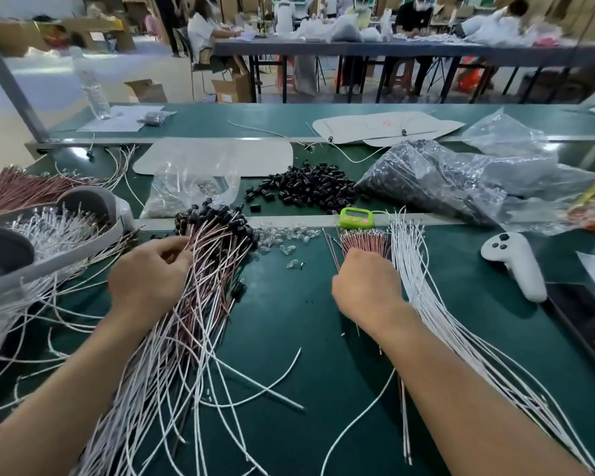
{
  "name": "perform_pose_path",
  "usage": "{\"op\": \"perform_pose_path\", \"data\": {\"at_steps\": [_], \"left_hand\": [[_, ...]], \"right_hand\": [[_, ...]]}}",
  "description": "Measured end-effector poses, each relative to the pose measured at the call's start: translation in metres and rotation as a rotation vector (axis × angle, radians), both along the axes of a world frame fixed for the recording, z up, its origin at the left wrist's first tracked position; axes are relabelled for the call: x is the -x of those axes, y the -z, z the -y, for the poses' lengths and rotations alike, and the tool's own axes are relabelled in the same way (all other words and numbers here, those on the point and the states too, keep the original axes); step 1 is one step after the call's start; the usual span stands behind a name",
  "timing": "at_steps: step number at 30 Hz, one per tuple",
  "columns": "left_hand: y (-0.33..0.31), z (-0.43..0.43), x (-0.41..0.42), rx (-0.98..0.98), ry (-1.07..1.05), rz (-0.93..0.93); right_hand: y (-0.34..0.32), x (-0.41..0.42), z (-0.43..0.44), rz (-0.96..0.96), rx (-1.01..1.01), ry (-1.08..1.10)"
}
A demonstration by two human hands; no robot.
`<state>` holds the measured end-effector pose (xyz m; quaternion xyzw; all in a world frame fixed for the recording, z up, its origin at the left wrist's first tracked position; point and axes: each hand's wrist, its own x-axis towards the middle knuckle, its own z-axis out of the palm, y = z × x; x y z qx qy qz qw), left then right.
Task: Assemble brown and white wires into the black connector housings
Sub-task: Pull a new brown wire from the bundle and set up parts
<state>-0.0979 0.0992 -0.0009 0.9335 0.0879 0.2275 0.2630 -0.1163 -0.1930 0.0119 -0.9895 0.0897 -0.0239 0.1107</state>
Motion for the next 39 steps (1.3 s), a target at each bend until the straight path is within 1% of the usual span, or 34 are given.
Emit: {"op": "perform_pose_path", "data": {"at_steps": [1,2,4,6,10,13,16,17,18,20,22,23,26,28,33,35,39], "left_hand": [[0.000,0.002,0.002,-0.091,-0.035,-0.006],[0.000,0.003,0.002,-0.159,-0.059,0.033],[-0.003,0.012,0.002,-0.235,-0.063,0.150],[-0.008,0.030,0.000,-0.268,-0.025,0.213],[-0.015,0.079,-0.004,-0.250,0.092,0.215],[-0.014,0.114,-0.009,-0.174,0.196,0.132],[-0.009,0.140,-0.021,-0.084,0.270,-0.101],[-0.008,0.148,-0.026,-0.035,0.293,-0.177],[-0.006,0.156,-0.030,0.002,0.318,-0.243],[-0.002,0.169,-0.039,0.016,0.339,-0.319],[0.001,0.177,-0.048,-0.002,0.306,-0.324],[0.002,0.179,-0.054,-0.014,0.288,-0.321],[0.000,0.185,-0.073,-0.039,0.276,-0.330],[-0.004,0.192,-0.087,-0.019,0.291,-0.328],[-0.009,0.208,-0.128,0.031,0.378,-0.269],[-0.008,0.212,-0.148,-0.012,0.429,-0.281],[-0.003,0.220,-0.182,-0.174,0.575,-0.409]], "right_hand": [[0.001,-0.005,0.001,-0.017,0.022,-0.001],[0.002,-0.008,0.002,-0.029,0.046,-0.013],[0.000,-0.017,0.000,-0.063,0.082,-0.043],[-0.003,-0.026,-0.002,-0.096,0.074,-0.058],[-0.005,-0.041,-0.001,-0.144,0.044,-0.033],[-0.001,-0.047,0.008,-0.139,-0.041,0.033],[0.001,-0.052,0.024,-0.070,-0.227,0.129],[0.000,-0.052,0.027,-0.046,-0.260,0.143],[-0.001,-0.051,0.027,-0.041,-0.262,0.132],[0.001,-0.046,0.023,-0.072,-0.153,0.035],[0.005,-0.039,0.014,-0.067,0.007,-0.087],[0.007,-0.037,0.009,-0.053,0.042,-0.127],[0.011,-0.040,0.001,-0.083,0.002,-0.186],[0.009,-0.045,-0.001,-0.113,-0.021,-0.208],[0.007,-0.050,0.003,-0.099,0.012,-0.211],[0.006,-0.053,0.011,-0.082,-0.042,-0.157],[0.005,-0.063,0.038,-0.050,-0.299,0.022]]}}
